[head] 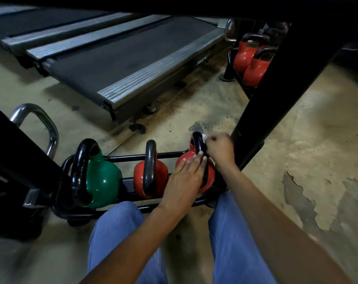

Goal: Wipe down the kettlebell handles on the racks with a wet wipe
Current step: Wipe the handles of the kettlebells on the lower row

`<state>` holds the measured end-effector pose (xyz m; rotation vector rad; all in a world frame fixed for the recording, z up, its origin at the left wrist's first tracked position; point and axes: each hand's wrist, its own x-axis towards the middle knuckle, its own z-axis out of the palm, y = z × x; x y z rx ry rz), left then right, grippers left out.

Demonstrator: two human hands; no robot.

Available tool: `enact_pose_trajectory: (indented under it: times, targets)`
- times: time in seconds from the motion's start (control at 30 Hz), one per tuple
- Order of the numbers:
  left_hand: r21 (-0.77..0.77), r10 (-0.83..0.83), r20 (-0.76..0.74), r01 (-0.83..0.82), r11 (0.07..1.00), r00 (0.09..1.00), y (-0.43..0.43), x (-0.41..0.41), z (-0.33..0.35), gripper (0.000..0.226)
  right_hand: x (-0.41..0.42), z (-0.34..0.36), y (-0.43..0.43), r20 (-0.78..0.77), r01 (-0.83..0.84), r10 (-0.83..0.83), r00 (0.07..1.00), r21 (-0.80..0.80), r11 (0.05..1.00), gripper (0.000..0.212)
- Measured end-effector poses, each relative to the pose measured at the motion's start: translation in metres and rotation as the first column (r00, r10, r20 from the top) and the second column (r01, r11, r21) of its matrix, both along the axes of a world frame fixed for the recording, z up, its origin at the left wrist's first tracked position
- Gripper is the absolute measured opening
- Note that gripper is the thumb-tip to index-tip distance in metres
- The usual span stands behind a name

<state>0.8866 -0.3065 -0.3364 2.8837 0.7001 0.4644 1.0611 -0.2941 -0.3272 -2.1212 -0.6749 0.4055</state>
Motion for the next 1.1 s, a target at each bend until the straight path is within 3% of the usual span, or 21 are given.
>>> enact_pose_trajectory:
  times: [0.03, 0.07, 0.1, 0.17, 0.23, 0.3, 0.47, 0.6, 0.63, 0.7, 0.73, 0.8, 0.87, 0.93, 1.0, 1.03, 1.1]
  targets:
    - [-0.003, -0.002, -0.002, 0.002, 1.0, 1.0, 0.0, 0.0, 0.0, 0.082, -0.012, -0.003, -0.014, -0.246, 0.079, -0.047, 0.968, 0.122, 0.989, 0.033]
    - [-0.004, -0.005, -0.007, 0.005, 1.0, 1.0, -0.001, 0.001, 0.0, 0.081, -0.021, -0.004, -0.023, -0.512, 0.178, -0.063, 0.857, 0.178, 0.968, 0.034]
    - [-0.005, -0.004, -0.012, 0.004, 1.0, 1.0, -0.002, 0.001, 0.0, 0.081, -0.024, -0.004, -0.023, -0.728, 0.259, -0.052, 0.684, 0.175, 0.95, 0.033]
    - [-0.007, -0.003, -0.041, 0.003, 1.0, 0.999, -0.006, -0.001, -0.002, 0.081, -0.018, 0.002, -0.01, -0.938, 0.293, 0.042, 0.344, 0.15, 0.944, 0.031]
    - [-0.004, -0.016, -0.063, 0.016, 1.0, 0.998, -0.011, -0.006, -0.005, 0.079, -0.004, 0.004, 0.006, -0.978, 0.345, 0.17, 0.121, 0.202, 0.917, 0.036]
    - [-0.005, -0.039, -0.056, 0.039, 0.999, 0.998, -0.015, -0.012, -0.007, 0.076, 0.003, 0.003, 0.013, -0.985, 0.396, 0.148, 0.085, 0.169, 0.903, 0.038]
    - [-0.02, -0.032, -0.027, 0.032, 0.999, 0.999, -0.016, -0.012, -0.008, 0.077, -0.007, -0.005, -0.007, -0.962, 0.359, 0.173, 0.21, 0.241, 0.902, 0.033]
    - [-0.047, -0.037, -0.033, 0.036, 0.998, 0.999, -0.016, -0.013, -0.008, 0.078, 0.003, -0.005, 0.01, -0.974, 0.396, 0.225, 0.031, 0.219, 0.892, 0.04]
    - [-0.046, -0.044, -0.035, 0.042, 0.998, 0.998, -0.015, -0.013, -0.007, 0.078, 0.005, -0.003, 0.015, -0.978, 0.399, 0.207, 0.022, 0.198, 0.895, 0.041]
    - [-0.051, -0.058, -0.031, 0.056, 0.997, 0.998, -0.015, -0.014, -0.007, 0.077, 0.003, -0.004, 0.013, -0.982, 0.388, 0.159, 0.105, 0.188, 0.902, 0.039]
    - [-0.051, -0.061, -0.028, 0.06, 0.997, 0.998, -0.015, -0.014, -0.007, 0.077, -0.001, -0.008, 0.006, -0.973, 0.371, 0.122, 0.198, 0.19, 0.909, 0.037]
    - [-0.043, -0.056, -0.014, 0.056, 0.998, 0.998, -0.014, -0.014, -0.007, 0.077, -0.016, -0.019, -0.014, -0.862, 0.373, -0.025, 0.506, 0.193, 0.908, 0.026]
    - [-0.06, -0.057, -0.014, 0.056, 0.997, 0.998, -0.014, -0.014, -0.008, 0.078, -0.035, -0.018, -0.033, -0.587, 0.358, -0.133, 0.798, 0.285, 0.889, 0.011]
    - [-0.072, -0.06, -0.013, 0.059, 0.996, 0.998, -0.016, -0.015, -0.011, 0.075, -0.043, -0.014, -0.036, -0.205, 0.172, -0.1, 0.974, 0.375, 0.911, 0.01]
    - [-0.087, -0.07, -0.022, 0.068, 0.994, 0.997, -0.018, -0.017, -0.012, 0.07, -0.031, -0.013, -0.022, 0.111, -0.055, 0.023, 0.994, 0.297, 0.953, 0.016]
    - [-0.083, -0.076, -0.023, 0.073, 0.994, 0.997, -0.019, -0.018, -0.012, 0.07, -0.019, -0.012, -0.01, 0.163, -0.139, 0.104, 0.981, 0.224, 0.965, 0.02]
    - [-0.067, -0.085, -0.026, 0.083, 0.994, 0.996, -0.02, -0.019, -0.014, 0.072, 0.004, -0.006, 0.01, 0.098, -0.266, 0.257, 0.961, 0.093, 0.959, 0.028]
